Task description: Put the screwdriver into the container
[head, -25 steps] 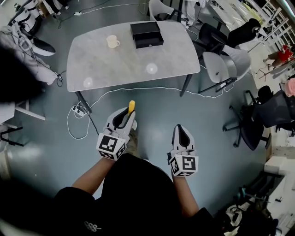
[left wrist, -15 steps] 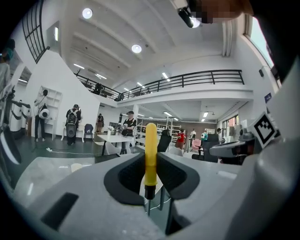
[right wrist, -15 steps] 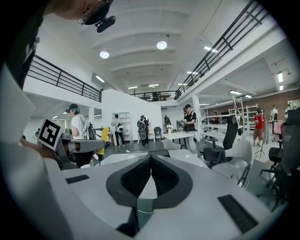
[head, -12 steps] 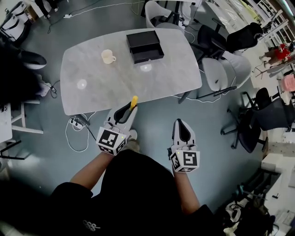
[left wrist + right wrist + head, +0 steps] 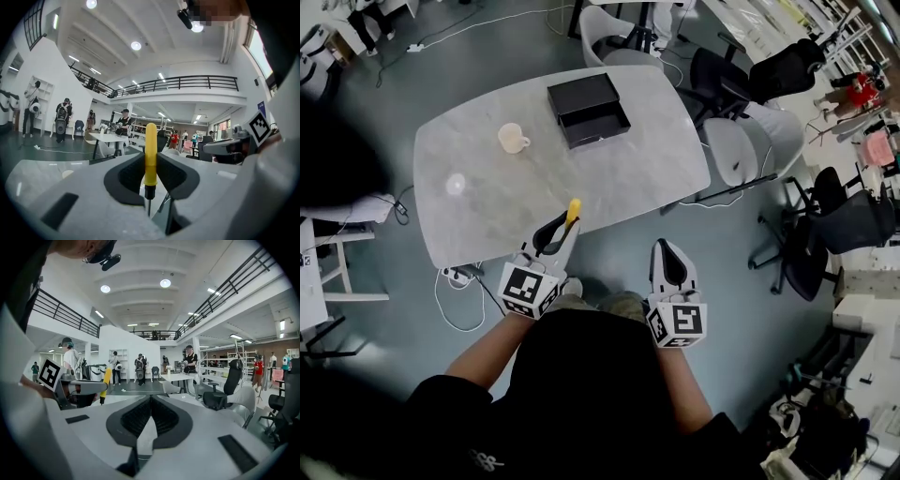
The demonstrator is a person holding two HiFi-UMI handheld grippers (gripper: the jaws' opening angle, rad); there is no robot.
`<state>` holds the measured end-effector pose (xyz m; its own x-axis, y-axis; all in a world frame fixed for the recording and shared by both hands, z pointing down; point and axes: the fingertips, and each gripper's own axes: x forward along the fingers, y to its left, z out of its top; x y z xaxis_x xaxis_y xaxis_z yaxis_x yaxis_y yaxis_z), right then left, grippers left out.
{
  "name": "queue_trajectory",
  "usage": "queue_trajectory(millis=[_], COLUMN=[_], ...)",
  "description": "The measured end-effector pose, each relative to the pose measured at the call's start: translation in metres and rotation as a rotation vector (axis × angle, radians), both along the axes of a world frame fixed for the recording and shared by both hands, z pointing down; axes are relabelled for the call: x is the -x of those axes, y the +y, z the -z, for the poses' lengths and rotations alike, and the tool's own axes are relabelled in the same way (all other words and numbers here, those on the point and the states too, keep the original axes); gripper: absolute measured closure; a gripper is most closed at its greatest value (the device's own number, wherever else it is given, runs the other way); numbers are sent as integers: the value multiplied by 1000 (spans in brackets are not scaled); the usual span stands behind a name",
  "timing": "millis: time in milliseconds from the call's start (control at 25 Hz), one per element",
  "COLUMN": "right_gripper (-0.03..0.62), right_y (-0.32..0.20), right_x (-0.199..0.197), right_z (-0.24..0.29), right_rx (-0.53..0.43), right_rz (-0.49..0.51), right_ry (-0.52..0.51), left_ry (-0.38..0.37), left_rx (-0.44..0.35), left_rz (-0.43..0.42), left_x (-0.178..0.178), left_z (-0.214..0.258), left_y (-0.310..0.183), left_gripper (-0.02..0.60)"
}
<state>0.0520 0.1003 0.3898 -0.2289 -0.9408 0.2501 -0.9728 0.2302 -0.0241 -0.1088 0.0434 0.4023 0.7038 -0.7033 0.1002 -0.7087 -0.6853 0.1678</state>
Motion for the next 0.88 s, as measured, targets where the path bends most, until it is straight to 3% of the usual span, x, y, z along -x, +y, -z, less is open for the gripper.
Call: queue_trajectory(millis=[440, 880], right_gripper=[582, 582], right_y=[-58, -194], right_x=[-2, -11], right_z=[-18, -38], right_rx=[11, 47], right_rz=[8, 115], right_ry=[-25, -91], left_ry=[-12, -85], left_rx=[40, 74], left_rz=[-1, -10], left_x=[-4, -42], left_z=[-26, -45], left_y=[-61, -184], left_gripper=[495, 495])
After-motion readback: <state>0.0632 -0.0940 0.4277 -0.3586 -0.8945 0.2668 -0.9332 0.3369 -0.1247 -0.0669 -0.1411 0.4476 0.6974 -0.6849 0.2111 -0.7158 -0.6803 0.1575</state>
